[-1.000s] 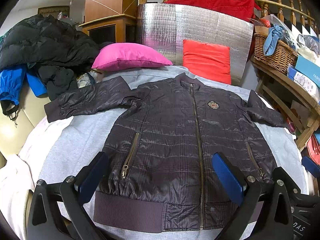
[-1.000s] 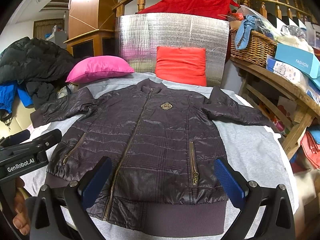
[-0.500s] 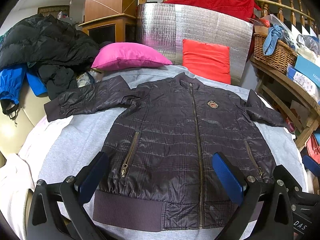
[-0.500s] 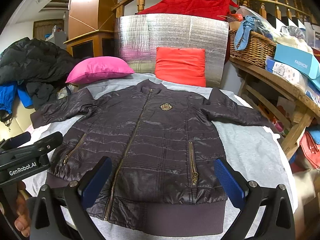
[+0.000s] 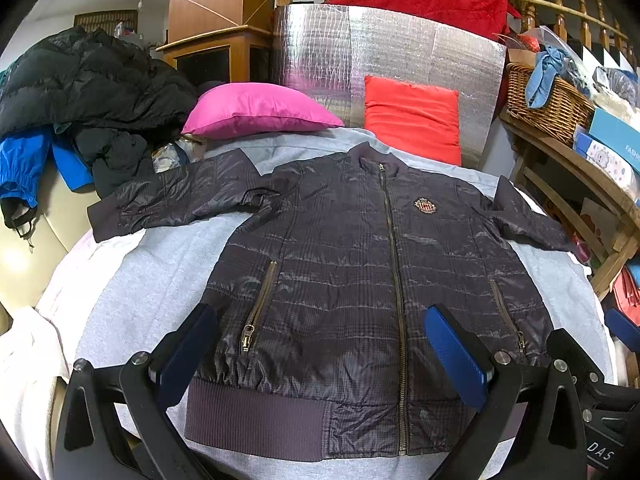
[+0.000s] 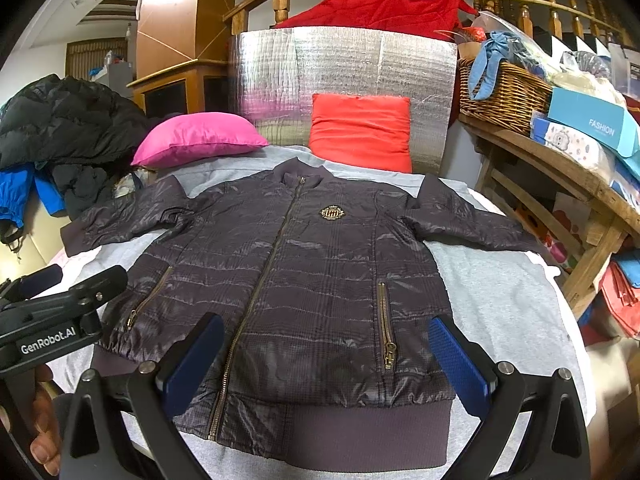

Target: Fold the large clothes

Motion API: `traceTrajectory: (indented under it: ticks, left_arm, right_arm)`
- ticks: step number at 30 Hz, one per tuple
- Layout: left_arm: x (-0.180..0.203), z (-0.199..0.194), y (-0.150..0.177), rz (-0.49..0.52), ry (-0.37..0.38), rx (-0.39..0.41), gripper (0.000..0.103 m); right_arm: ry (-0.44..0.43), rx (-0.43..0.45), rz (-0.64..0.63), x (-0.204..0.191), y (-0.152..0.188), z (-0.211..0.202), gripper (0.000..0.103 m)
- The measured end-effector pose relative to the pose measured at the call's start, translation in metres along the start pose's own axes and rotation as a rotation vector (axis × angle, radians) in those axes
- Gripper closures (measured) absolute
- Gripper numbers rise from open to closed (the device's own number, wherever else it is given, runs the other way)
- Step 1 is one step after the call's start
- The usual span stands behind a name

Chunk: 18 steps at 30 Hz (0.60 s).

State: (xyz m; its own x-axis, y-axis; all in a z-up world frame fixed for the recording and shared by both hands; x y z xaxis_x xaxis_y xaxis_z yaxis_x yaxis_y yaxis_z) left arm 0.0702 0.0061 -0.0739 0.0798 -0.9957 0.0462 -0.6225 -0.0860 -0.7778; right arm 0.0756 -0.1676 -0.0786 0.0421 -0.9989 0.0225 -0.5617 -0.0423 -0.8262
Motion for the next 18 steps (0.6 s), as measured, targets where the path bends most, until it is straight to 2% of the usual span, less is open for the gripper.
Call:
traceTrajectory:
  ticks: [18]
  left_arm:
    - [-0.0022,0.0019,0.0018,-0.002,0.004,-0.008,0.0]
  right_arm:
    - [0.0,-0.006,-0.004,-0.0014,0.0023,0.0021,0.0]
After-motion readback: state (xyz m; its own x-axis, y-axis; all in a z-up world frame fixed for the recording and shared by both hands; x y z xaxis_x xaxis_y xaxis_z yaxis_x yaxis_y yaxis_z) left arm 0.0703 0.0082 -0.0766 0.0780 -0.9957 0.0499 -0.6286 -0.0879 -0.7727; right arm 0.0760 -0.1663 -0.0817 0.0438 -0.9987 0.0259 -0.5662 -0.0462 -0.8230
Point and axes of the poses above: each gripper's, at about its wrist camera, not at the fingertips, and z roughly the way its jaws point, x to its right, y to its underside, the point moved 9 cm from there along z, roughly the way its jaws point, and after that the axes turned 1 degree about z, right-handed, at the moved point
